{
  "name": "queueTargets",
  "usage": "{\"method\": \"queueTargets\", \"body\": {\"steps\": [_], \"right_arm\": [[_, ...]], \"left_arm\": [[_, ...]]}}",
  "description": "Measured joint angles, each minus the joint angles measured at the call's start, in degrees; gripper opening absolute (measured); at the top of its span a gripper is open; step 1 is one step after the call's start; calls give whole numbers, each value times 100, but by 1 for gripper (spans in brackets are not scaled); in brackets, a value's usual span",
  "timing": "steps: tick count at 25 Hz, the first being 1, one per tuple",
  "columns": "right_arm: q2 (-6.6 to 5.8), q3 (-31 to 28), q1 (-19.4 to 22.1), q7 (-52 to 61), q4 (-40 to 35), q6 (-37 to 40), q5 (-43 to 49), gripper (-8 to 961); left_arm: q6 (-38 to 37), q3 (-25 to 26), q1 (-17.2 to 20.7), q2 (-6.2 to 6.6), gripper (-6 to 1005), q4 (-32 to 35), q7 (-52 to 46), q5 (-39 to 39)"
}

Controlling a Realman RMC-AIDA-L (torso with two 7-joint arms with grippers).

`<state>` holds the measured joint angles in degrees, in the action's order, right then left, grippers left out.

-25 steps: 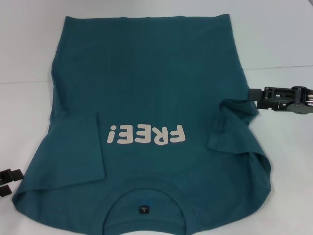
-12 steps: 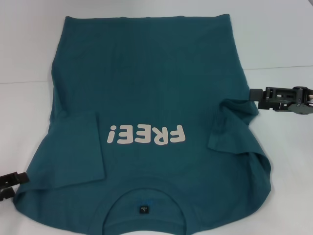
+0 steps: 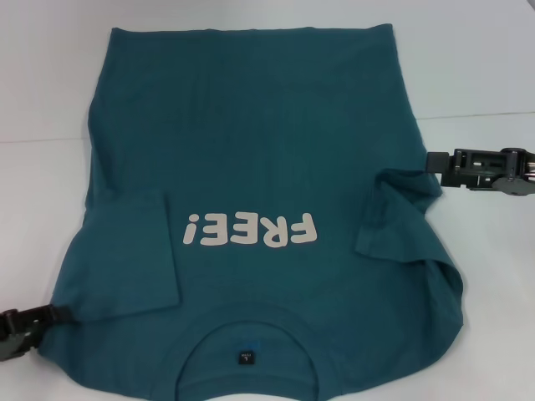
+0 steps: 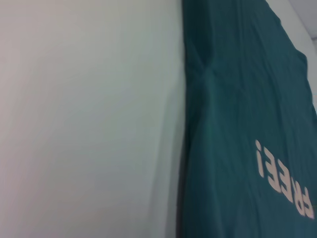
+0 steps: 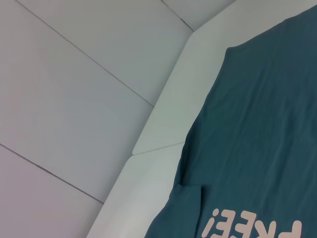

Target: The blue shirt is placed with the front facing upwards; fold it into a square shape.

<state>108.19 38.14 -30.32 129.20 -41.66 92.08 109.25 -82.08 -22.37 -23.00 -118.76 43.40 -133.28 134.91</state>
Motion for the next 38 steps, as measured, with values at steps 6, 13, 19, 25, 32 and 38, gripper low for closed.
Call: {"method": "queueTargets", "body": {"steps": [6,13,19,25,32,38], "right_arm": [[0,0,-12,0,0,3,0,940],[0,0,-1,0,-3,3,0,940],[0,0,7,0,-8,3,-1,940],[0,0,19,0,-7,2,-1,941],[1,-10,18,0,-2,2,0,941],[0,-18,18,0,1,18,-1,941]], "left_arm": [[-107,-48,-113,-22,643,-74,-4,7],[40,-138,-160,-21,640,-78,-168,10],[225,-371,-252,-25,637,-78,-321,10],[185,-468,-266,-29,634,-44,-435,2],[96,-484,-215,-88,630,108,-444,-3],[108,-486,-226,-76,474,100,-447,74]]}}
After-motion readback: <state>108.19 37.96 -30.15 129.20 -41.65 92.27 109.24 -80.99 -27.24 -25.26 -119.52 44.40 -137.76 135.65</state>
